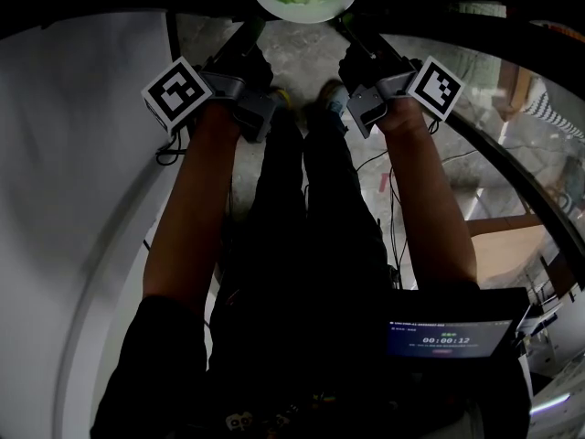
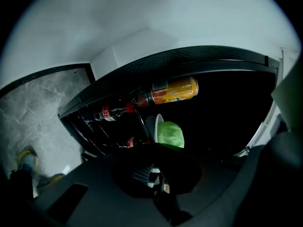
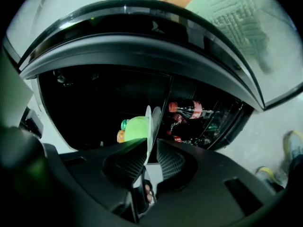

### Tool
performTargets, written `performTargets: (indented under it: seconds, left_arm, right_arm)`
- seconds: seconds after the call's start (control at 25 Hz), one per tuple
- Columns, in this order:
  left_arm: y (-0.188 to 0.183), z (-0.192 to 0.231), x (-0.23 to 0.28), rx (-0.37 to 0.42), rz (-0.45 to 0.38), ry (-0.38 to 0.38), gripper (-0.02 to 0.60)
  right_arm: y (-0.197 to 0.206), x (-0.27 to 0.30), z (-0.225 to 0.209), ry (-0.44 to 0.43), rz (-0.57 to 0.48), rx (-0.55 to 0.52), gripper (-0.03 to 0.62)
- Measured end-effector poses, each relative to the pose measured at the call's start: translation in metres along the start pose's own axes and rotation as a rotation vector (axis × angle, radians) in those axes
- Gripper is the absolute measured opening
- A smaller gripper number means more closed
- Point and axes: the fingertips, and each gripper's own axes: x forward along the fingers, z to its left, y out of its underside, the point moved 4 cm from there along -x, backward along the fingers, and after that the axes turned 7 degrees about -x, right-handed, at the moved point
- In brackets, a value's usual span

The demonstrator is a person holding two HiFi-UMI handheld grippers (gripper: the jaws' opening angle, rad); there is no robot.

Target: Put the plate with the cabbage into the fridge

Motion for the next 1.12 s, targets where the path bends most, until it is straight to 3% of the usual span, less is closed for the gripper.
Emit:
performTargets:
  seconds: [0.28, 0.44, 0.56, 0.68, 0.8, 0.96, 1.12]
  left_arm:
    - [-0.002, -0.008, 0.005, 0.114, 0.027, -0.013, 0.009]
    - [-0.001, -0.015, 0.011, 0.181, 0.065, -0.012, 0.009]
    - [-0.001, -0.022, 0.011, 0.287, 0.086, -0.032, 0.009]
    - [0.003, -0.029, 0.009, 0.449, 0.092, -0.061, 0.009]
    - [0.007, -0.039, 0.011, 0.654, 0.116, -0.081, 0.009]
    - [0.013, -0.051, 0.013, 0.909, 0.109, -0.083, 0.009]
    - [0.017, -0.053, 0.014, 1.072, 0.094, -0.086, 0.009]
  right_arm:
    - [-0.005, 0.000, 0.003, 0.001, -0.025, -0.045, 0.052]
    - [-0.007, 0.002, 0.009, 0.002, -0.028, -0.089, 0.011]
    - [-0.006, 0.002, 0.012, 0.006, -0.029, -0.116, 0.007]
    - [-0.003, 0.000, 0.016, 0.014, -0.014, -0.166, 0.006]
    - [-0.006, -0.002, 0.026, 0.070, -0.003, -0.371, 0.006]
    - [-0.009, -0.004, 0.040, 0.184, 0.005, -0.810, 0.006]
    - [-0.003, 0.002, 0.051, 0.208, 0.026, -1.020, 0.006]
